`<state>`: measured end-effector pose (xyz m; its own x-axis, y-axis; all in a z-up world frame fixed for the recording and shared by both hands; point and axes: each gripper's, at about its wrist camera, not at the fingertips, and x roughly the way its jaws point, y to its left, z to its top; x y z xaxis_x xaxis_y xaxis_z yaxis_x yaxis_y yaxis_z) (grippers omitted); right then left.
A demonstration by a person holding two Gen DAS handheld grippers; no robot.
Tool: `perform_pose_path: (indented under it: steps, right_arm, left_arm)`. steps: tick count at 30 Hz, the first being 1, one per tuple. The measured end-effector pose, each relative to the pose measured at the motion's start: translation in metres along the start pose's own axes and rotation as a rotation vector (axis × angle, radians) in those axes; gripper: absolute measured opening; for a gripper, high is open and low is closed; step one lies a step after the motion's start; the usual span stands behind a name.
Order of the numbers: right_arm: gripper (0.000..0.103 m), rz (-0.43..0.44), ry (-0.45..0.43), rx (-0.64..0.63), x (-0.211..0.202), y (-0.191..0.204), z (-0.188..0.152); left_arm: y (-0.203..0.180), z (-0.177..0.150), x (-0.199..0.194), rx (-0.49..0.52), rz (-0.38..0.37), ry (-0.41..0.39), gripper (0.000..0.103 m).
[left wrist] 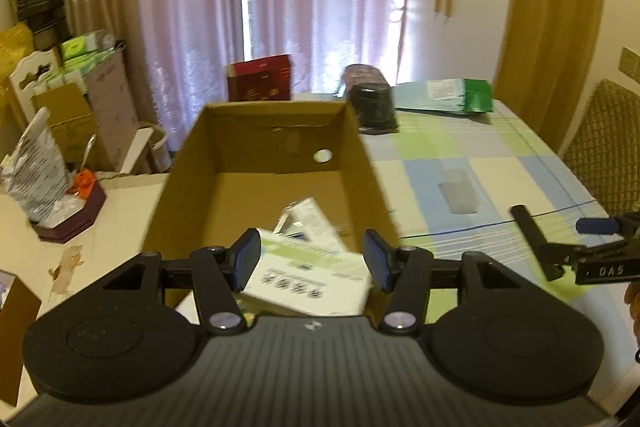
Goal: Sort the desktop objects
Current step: 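Move both open tools back over the black remote and clear cup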
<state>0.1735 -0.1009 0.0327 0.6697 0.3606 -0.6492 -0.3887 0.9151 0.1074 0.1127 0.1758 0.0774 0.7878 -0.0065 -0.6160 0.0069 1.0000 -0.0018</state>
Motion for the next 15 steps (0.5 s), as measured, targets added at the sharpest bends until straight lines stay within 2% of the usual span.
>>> perform_pose_path:
  steps: [8,15]
  right_arm:
    - [0.094,-0.081,0.006,0.075,-0.018,-0.051,-0.019]
    - [0.094,-0.114,0.022,0.124,-0.003,-0.084,-0.027]
  left_arm:
    - [-0.064,0.012,0.011,0.061,-0.093,-0.007,0.057]
    - [-0.116,0.015,0.032,0.101,-0.160,0.007,0.064]
